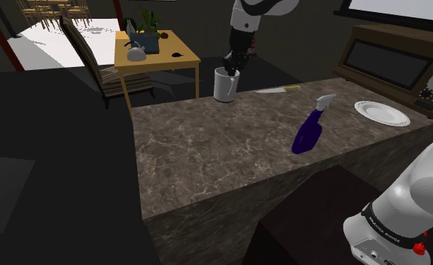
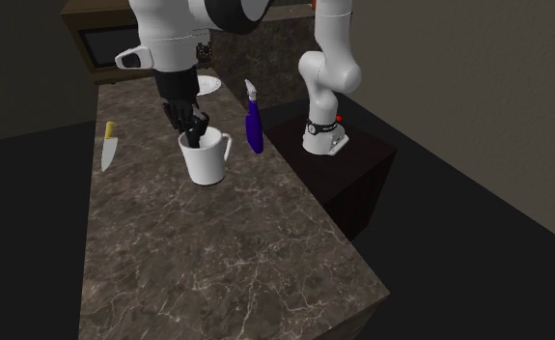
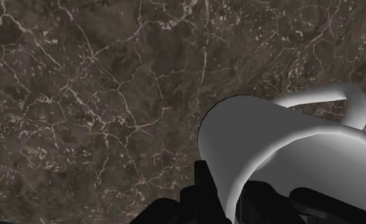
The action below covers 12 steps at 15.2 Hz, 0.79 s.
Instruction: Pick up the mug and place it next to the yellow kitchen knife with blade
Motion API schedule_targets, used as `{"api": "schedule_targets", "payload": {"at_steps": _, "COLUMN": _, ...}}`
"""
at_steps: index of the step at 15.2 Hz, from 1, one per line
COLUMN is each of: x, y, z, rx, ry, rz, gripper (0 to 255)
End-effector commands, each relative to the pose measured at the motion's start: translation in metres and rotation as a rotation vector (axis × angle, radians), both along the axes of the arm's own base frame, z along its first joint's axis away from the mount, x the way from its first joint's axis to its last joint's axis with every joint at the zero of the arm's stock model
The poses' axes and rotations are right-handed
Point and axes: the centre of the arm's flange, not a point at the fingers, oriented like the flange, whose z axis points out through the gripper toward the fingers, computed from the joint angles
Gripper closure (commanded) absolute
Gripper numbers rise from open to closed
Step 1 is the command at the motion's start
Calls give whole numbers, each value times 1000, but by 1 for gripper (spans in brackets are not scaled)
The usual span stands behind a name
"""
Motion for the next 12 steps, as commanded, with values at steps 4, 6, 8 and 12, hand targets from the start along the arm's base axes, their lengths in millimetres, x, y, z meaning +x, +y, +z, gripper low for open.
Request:
{"api": "schedule_targets", "payload": {"at_steps": 4, "x": -9, "y": -65, "z": -10, "rx": 0, "ry": -1, "rz": 1, "gripper": 255}}
{"api": "schedule_targets", "payload": {"at_steps": 6, "x": -12, "y": -91, "z": -14, "rx": 0, "ry": -1, "rz": 1, "gripper": 255}}
{"api": "schedule_targets", "payload": {"at_steps": 8, "x": -16, "y": -117, "z": -17, "rx": 0, "ry": -1, "rz": 1, "gripper": 255}}
{"api": "schedule_targets", "payload": {"at_steps": 12, "x": -23, "y": -169, "z": -23, "rx": 0, "ry": -1, "rz": 1, "gripper": 255}}
